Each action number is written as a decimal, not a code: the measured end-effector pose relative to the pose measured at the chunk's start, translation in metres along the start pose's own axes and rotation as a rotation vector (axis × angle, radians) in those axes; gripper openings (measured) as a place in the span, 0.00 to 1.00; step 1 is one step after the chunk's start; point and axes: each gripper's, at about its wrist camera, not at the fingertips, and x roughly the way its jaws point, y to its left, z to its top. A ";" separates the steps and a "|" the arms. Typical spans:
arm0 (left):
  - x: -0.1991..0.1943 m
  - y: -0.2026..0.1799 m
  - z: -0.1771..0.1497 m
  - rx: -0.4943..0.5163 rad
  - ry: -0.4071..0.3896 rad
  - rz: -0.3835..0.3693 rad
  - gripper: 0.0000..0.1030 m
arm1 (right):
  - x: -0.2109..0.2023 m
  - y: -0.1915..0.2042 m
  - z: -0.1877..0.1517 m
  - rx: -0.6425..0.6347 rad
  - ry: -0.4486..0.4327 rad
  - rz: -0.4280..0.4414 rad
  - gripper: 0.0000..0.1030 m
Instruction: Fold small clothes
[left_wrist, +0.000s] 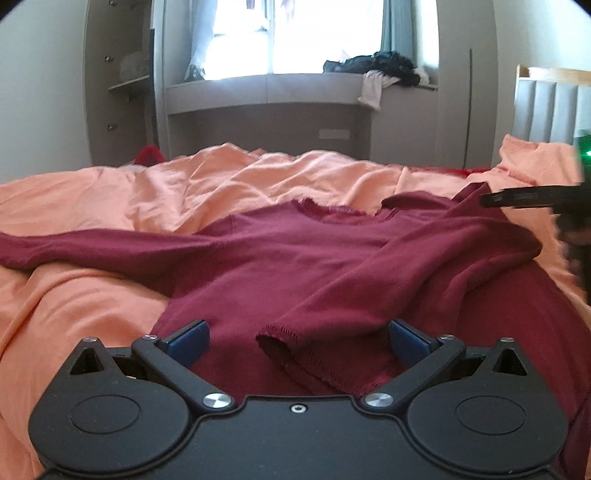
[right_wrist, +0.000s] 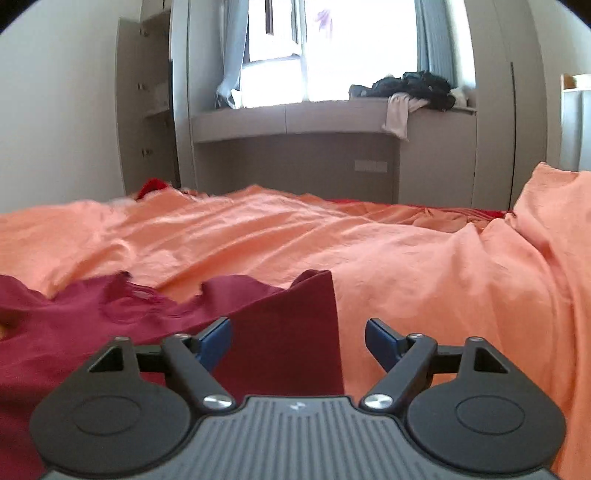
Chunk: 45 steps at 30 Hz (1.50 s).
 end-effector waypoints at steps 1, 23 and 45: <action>0.002 0.001 0.000 0.007 0.011 0.004 1.00 | 0.008 0.002 -0.001 -0.010 0.009 -0.004 0.59; 0.006 0.029 0.003 -0.050 0.055 -0.127 1.00 | -0.036 -0.012 -0.007 0.070 -0.069 0.165 0.47; 0.029 0.044 0.014 -0.245 0.097 -0.018 0.99 | -0.099 0.150 -0.068 -0.281 0.124 0.408 0.13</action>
